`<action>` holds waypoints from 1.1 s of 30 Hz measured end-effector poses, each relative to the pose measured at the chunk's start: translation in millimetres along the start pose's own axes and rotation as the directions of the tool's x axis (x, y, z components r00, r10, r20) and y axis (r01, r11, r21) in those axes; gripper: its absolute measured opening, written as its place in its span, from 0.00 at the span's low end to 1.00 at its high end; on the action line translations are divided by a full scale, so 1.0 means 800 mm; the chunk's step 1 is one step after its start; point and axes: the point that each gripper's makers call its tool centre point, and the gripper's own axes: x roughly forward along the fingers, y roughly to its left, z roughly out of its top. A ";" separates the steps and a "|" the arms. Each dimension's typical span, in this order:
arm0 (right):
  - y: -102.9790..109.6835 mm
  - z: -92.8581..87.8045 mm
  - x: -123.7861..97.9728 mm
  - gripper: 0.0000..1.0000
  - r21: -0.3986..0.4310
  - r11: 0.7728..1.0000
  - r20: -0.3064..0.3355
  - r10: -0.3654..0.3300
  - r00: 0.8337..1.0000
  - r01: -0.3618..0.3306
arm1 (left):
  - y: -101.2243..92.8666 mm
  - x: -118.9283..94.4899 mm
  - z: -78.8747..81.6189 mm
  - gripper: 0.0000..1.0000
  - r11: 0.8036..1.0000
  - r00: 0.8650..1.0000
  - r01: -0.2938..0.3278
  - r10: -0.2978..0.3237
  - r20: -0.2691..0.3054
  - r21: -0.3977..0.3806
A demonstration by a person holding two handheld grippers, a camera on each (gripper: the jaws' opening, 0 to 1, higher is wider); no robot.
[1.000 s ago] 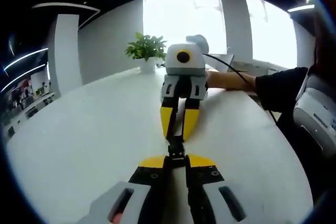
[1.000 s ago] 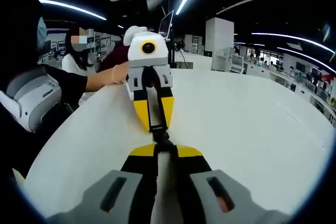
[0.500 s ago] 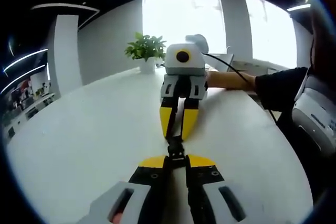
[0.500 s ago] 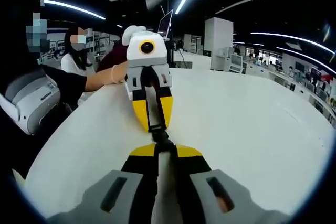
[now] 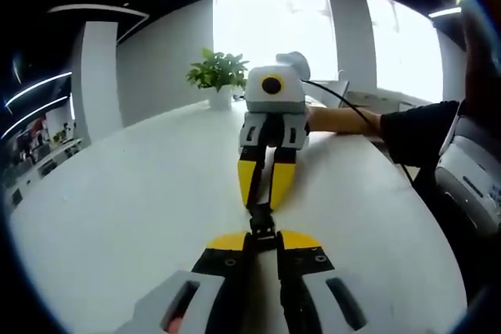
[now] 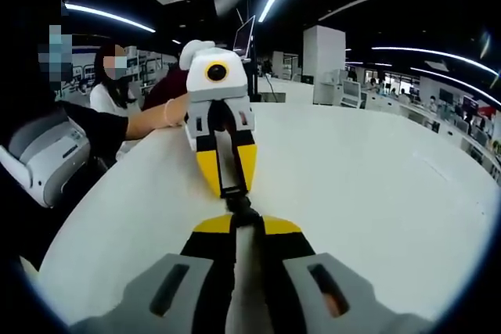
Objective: Snap the two parts of the plastic buckle together until the buckle closes and remains connected.
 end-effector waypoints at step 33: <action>-0.006 0.002 0.003 0.11 0.003 0.998 -0.007 -0.056 0.998 0.056 | 0.004 0.001 0.002 0.12 0.998 0.998 -0.062 0.063 -0.030 0.016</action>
